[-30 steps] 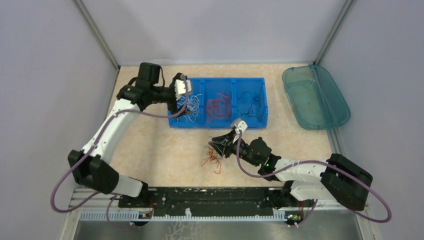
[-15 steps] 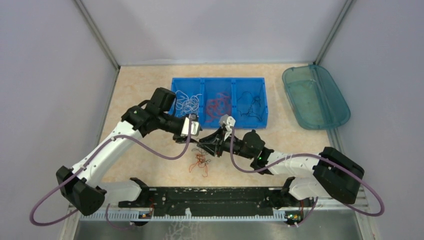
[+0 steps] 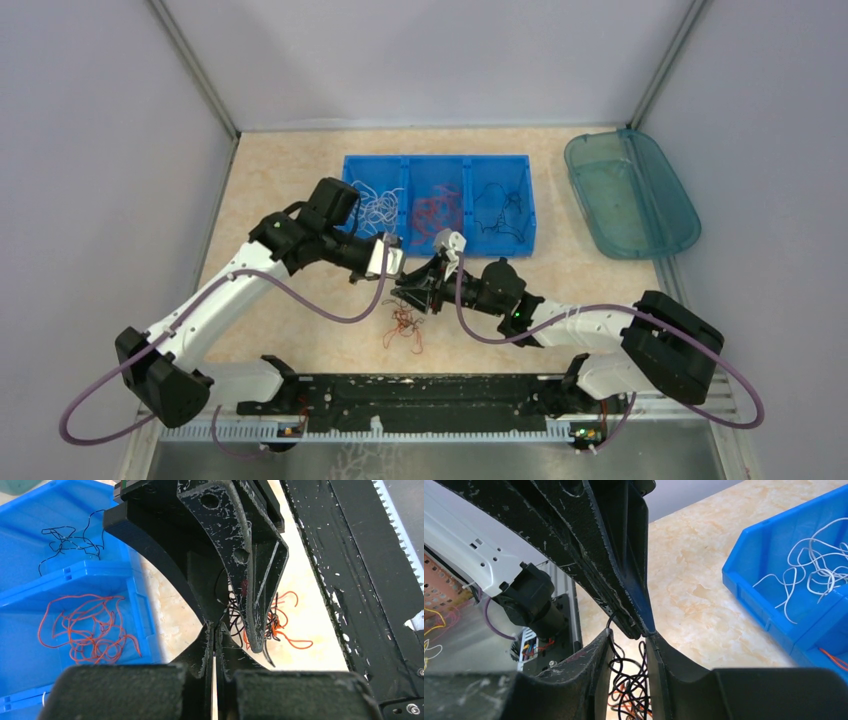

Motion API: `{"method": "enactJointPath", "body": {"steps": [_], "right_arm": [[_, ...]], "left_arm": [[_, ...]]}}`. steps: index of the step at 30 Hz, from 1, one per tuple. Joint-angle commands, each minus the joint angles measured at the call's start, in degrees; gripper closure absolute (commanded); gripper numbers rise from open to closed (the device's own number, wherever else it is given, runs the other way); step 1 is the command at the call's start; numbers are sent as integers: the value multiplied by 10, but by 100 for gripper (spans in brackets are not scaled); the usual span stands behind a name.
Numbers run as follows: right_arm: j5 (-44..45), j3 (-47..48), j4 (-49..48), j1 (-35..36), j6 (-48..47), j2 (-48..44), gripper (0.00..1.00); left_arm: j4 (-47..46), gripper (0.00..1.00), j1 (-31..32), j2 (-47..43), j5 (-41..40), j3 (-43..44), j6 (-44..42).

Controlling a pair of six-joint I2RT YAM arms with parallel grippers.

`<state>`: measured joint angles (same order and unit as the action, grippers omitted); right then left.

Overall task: Untangle the cables
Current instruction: Untie the cable.

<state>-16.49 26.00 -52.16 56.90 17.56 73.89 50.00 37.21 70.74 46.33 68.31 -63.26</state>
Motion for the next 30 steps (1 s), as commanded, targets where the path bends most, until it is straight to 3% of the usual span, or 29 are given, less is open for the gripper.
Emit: {"method": "enactJointPath", "body": {"steps": [1,8,14,21,30], "right_arm": [[22,19,-26,7,-5,-7,62],[96,-71,-135,-6,2,-64,30],[75,-67,-145,-20,4,-112,20],[27,-8,-152,-20,10,-56,19],[38,28,-194,-8,44,65,40]], "left_arm": [[9,100,7,-10,5,7,-4],[-45,100,7,-38,-12,47,78],[-77,100,8,-54,17,109,182],[-91,100,8,-67,23,119,239],[-120,99,10,-61,30,169,304]]}}
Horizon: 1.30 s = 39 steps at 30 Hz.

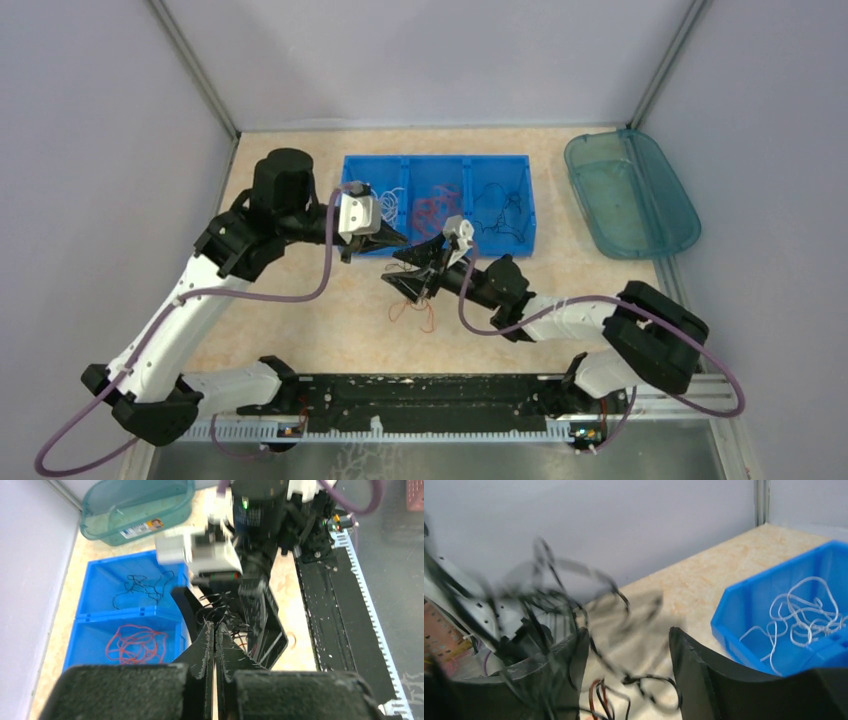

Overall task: Untangle the cables
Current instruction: Untie the cable.

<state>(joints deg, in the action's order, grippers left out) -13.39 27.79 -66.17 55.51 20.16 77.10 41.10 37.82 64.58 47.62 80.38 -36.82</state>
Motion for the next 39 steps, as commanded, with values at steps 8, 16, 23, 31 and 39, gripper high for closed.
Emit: {"method": "enactJointPath", "body": {"steps": [8,16,23,31,39], "right_arm": [[67,-70,-127,8,40,86,60],[92,-110,-164,8,66,131,69],[107,-152,-123,9,41,2,47],[69,-50,228,2,-87,-214,25],[50,-50,254,-7,-91,-220,30]], "left_arm": [[-72,99,4,10,-32,175,45],[-162,99,4,-6,-116,205,16],[-99,100,4,-39,-102,128,-25],[-76,100,4,-72,-85,39,-41],[-86,100,4,-64,-85,63,-26]]}}
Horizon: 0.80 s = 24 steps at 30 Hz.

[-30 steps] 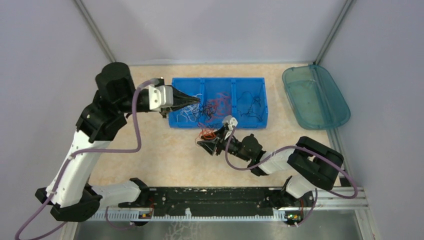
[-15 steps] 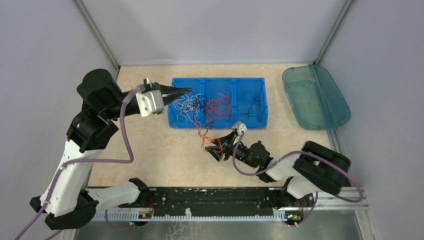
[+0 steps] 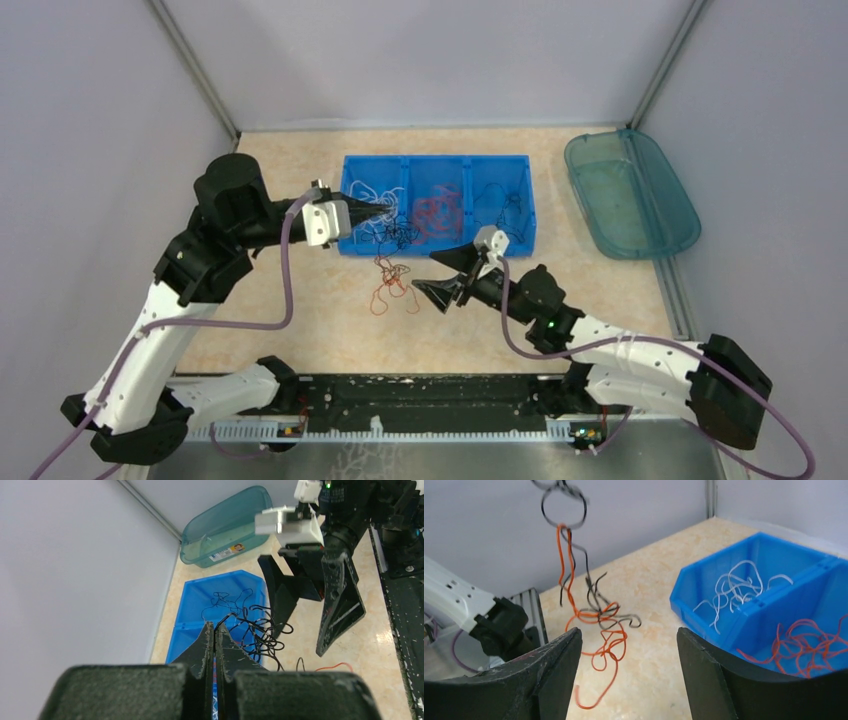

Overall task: Untangle the cables
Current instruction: Untie the cable.

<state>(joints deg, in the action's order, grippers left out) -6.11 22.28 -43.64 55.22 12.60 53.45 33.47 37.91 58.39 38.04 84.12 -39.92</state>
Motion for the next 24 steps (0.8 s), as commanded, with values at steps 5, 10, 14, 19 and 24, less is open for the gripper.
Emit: {"method": "enactJointPath", "body": {"steps": [5,10,14,19,24], "right_arm": [[-71,-3,-58,-4,22,79,29],[-55,24,-85,-4,22,139,43],[-50,33,-56,-4,22,145,64],[-43,-6,-63,-4,30,118,65],[-34,-24,-43,-4,33,92,85]], "left_arm": [[-10,100,3,2,8,44,8],[-9,100,4,2,5,52,12],[-3,100,3,0,-4,58,1],[-3,100,3,-1,-22,64,-20],[-1,100,3,0,-47,78,-43]]}}
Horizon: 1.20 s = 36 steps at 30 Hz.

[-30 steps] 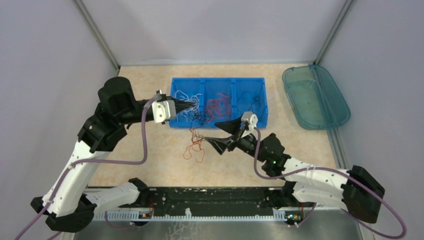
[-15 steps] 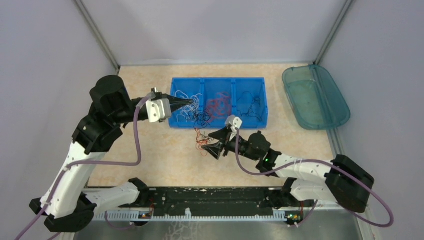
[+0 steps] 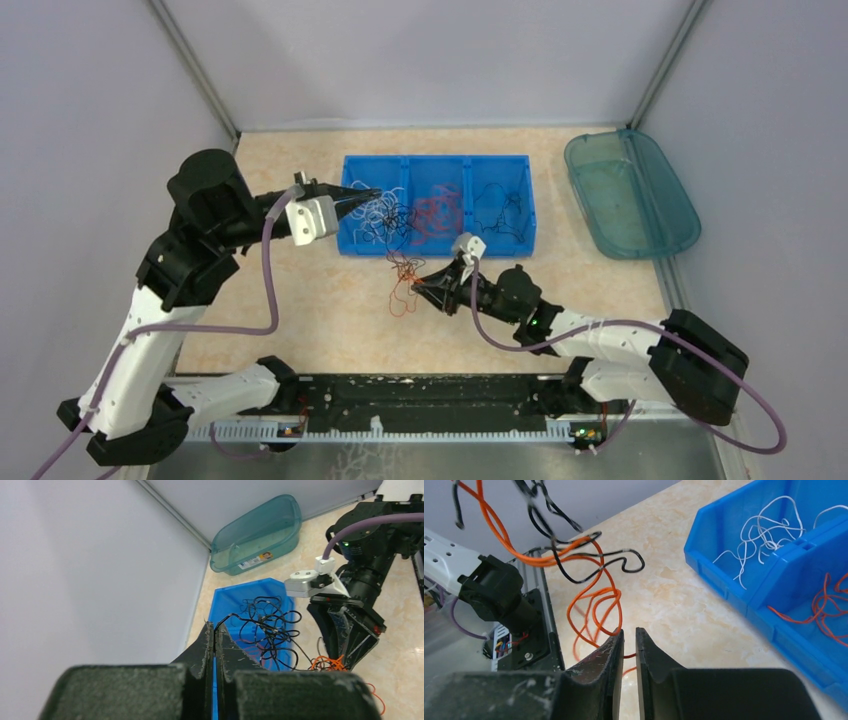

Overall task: Untangle the cables
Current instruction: Untie the cable.

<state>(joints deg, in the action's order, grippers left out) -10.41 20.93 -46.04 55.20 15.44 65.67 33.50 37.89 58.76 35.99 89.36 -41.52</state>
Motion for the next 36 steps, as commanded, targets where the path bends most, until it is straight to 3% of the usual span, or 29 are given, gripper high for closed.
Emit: {"method": "enactJointPath", "body": {"steps": [1,4,8,10,17,20,23,27,31,33,36], "right_arm": [[12,-16,-15,-4,5,-36,87],[23,-37,-8,-4,10,-57,88],[68,-60,18,-4,17,-93,99],[93,-71,31,-4,19,-116,100],[141,-91,84,-12,24,-202,100],[102,-70,45,-12,2,-184,52],[38,-25,-21,-12,-16,-112,35],[-20,51,-101,-5,-26,13,26],[-21,121,-138,-5,-38,118,19],[-29,142,-156,-9,-28,148,21],[-68,143,-205,-17,12,163,34]], "left_arm": [[0,100,4,-5,-37,28,-38],[-8,100,4,-7,-99,33,-74],[-76,100,3,-15,-226,23,-115],[-96,100,3,-20,-268,22,-142],[-81,100,3,-30,-319,44,-149],[-32,100,3,-44,-244,42,-115],[-4,100,3,-46,-180,47,-77],[18,100,3,-31,-146,68,-63],[20,100,3,-25,-140,76,-58],[22,100,3,-25,-135,76,-57],[25,100,3,-26,-134,77,-56]]}}
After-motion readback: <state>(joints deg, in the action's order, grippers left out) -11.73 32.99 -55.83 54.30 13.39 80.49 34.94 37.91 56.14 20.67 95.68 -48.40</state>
